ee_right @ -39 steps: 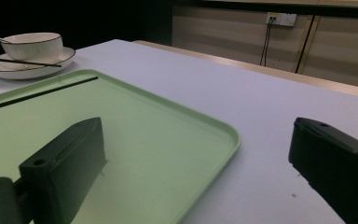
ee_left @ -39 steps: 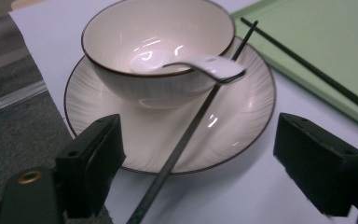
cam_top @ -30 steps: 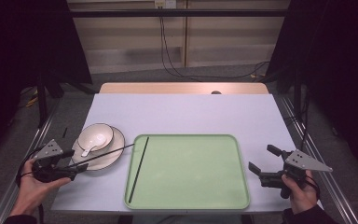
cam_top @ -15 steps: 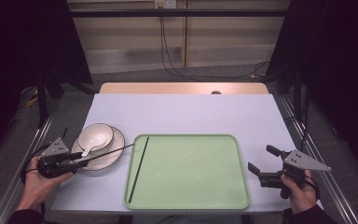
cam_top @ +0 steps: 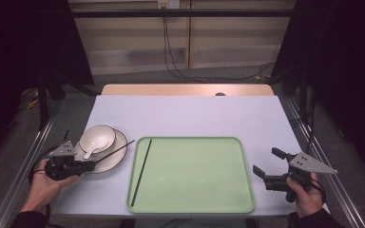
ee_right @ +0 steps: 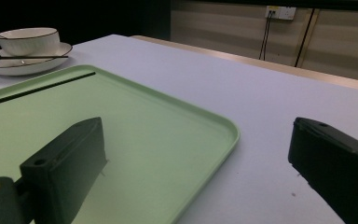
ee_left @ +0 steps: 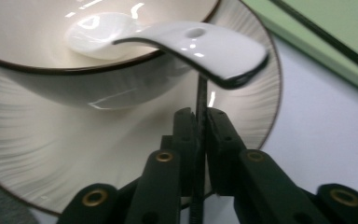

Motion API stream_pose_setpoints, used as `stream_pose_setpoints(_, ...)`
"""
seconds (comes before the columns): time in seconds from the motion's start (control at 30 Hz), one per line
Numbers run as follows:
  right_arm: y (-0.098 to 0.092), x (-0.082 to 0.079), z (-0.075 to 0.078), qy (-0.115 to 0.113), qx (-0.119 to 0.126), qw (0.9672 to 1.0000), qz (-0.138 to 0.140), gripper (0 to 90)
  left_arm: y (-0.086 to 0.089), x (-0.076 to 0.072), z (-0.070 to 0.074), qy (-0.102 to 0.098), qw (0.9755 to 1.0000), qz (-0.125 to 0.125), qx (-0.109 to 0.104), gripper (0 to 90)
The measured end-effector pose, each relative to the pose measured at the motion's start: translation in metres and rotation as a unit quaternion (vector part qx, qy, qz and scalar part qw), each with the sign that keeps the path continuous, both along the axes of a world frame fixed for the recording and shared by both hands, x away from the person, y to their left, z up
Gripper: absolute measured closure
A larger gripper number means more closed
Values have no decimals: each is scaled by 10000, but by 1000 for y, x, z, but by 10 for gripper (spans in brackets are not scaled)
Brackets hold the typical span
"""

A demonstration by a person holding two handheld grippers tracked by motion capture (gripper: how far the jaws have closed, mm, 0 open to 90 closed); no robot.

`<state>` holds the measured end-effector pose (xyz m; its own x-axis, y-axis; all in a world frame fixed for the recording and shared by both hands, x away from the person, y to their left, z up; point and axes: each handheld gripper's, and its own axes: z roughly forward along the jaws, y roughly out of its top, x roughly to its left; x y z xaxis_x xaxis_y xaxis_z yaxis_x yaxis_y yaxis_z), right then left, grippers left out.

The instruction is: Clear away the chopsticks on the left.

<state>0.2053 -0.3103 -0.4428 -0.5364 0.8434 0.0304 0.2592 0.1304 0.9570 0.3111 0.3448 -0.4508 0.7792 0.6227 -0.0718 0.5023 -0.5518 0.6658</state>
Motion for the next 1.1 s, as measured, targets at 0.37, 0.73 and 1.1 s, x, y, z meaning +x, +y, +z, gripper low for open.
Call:
stream_pose_setpoints(0.37, 0, 0, 0, 6, 38, 10000, -4, 34, -4, -5, 6, 113, 9998, 22, -185, 857)
stream_pose_setpoints(0.73, -1, 0, 0, -22, 21, 10000, 9, 34, -10, -19, 19, -28, 9989, 158, -447, 858)
stream_pose_setpoints(1.1, -1, -1, 1, -45, 42, 10000, 6, 34, -17, -36, 32, -17, 9963, 461, -719, 859)
